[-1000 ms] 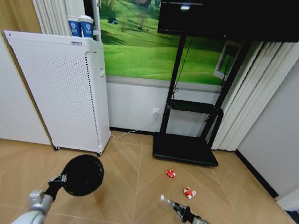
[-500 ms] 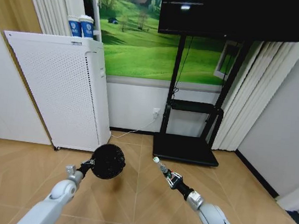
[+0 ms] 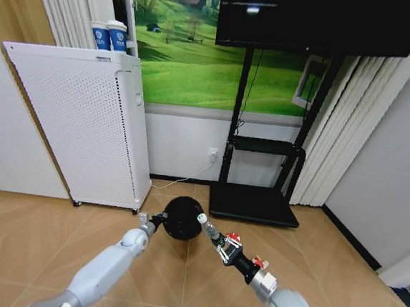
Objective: Pick up the trash bin and place the garbage on the floor into it.
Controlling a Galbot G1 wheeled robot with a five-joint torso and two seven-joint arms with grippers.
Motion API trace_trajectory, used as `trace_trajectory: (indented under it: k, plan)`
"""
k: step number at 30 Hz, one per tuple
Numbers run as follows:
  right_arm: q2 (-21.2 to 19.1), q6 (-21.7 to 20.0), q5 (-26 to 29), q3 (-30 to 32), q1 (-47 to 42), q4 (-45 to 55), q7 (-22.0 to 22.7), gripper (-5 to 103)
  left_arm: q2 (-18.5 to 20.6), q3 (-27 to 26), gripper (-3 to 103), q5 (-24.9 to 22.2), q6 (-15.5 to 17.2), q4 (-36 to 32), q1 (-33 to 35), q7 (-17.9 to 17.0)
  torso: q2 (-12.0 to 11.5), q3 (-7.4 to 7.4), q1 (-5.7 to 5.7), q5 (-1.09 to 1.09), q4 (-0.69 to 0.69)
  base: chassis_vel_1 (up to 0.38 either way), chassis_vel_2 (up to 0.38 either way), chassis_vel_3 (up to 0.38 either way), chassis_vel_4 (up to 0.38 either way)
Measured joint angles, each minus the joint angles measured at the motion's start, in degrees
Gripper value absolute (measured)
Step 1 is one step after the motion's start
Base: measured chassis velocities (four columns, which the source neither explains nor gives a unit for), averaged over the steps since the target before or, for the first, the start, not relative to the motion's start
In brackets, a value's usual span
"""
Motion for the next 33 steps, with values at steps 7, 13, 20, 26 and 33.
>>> trace_trajectory:
  k: [7, 13, 20, 26, 33]
  plan:
    - [1.3, 0.0, -0.2, 0.0, -1.0, 0.1, 0.1, 19, 0.4, 7.1, 3, 0.6, 0.9, -11.3, 2.9, -1.5, 0.0, -0.01, 0.0, 0.0, -0.01, 0.0, 0.0, 0.0, 0.0]
    - [2.7, 0.8, -1.8, -0.8, -1.3, -2.1, 1.1, 19, 0.8, 8.1, 3, 1.5, 1.5, -15.8, 4.8, -1.4, 0.0, -0.01, 0.0, -0.02, -0.01, 0.0, 0.0, 0.0, 0.0]
    - [2.9, 2.2, -3.6, -0.6, -1.7, -4.3, 2.4, 20, 3.1, 5.7, 3, 1.8, 1.7, -19.0, 7.3, -1.4, 0.0, -0.01, 0.0, -0.02, 0.0, 0.0, 0.0, 0.0, 0.0]
    - [3.1, 2.4, -3.6, -0.8, -1.9, -4.4, 2.9, 41, 3.7, 3.4, 3, 2.4, 2.0, -20.1, 9.6, -1.4, 0.0, -0.01, 0.0, -0.02, 0.0, 0.0, 0.0, 0.0, 0.0]
    - [3.0, 4.3, -3.0, -1.4, -2.3, -3.4, 2.9, 69, 3.3, 1.2, 3, 1.9, 2.1, -19.7, 11.1, -2.1, 0.0, -0.01, 0.0, -0.02, -0.01, 0.0, 0.0, 0.0, 0.0]
